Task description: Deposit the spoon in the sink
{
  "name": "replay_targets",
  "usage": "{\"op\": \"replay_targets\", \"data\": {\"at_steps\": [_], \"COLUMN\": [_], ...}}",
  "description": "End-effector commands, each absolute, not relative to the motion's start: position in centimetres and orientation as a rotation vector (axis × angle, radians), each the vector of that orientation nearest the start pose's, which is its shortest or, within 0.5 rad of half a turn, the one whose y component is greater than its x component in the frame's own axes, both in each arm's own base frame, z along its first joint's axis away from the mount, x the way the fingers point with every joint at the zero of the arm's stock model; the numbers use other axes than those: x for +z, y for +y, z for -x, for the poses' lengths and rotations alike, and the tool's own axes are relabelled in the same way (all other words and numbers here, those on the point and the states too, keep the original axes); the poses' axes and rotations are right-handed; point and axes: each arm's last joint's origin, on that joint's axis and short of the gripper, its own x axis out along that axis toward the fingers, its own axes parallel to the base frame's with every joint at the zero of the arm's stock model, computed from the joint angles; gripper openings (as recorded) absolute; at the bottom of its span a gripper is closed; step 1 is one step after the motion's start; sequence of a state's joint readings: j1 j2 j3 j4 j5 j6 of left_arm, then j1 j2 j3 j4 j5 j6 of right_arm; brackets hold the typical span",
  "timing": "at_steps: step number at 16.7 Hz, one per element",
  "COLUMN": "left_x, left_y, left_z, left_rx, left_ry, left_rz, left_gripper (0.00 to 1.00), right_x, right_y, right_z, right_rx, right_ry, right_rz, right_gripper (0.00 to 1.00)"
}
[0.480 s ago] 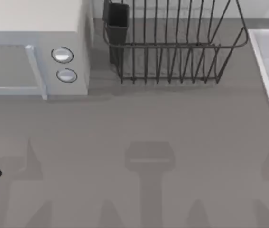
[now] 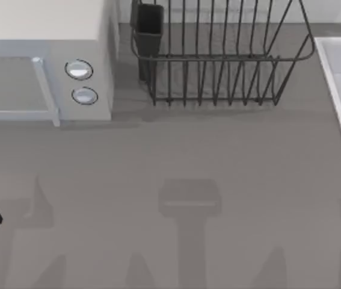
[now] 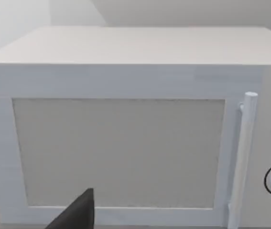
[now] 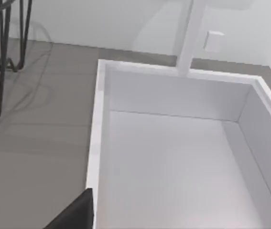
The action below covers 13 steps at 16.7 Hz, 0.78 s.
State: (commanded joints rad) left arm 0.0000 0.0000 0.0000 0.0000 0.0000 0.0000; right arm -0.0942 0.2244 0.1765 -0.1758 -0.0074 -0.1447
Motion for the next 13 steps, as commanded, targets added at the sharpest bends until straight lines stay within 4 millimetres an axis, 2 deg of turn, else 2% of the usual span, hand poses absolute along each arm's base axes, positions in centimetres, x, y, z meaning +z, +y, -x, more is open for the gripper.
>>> {"op": "replay_targets", "data": {"at_steps": [5,9,13], "left_x": [16.0,16.0,16.0], "left_y": [-0.1,-0.1,-0.1], "left_z": [-10.6,-10.6,-10.6], "left_rx": [0.000,0.000,0.000], "left_ry": [0.000,0.000,0.000], "left_rz": [0.000,0.000,0.000], "left_gripper": [1.00,1.00,1.00], "right_x": [20.3,20.4,20.1], "right_y": [-3.6,-6.7,-10.1], "right_z": [-14.3,-17.4,-19.9], "right_rx": [-0.089,-0.017,0.092], "right_ry": [0.721,1.113,1.371], "right_rz": [0.260,0.278,0.245], "right_gripper": [1.00,1.00,1.00]}}
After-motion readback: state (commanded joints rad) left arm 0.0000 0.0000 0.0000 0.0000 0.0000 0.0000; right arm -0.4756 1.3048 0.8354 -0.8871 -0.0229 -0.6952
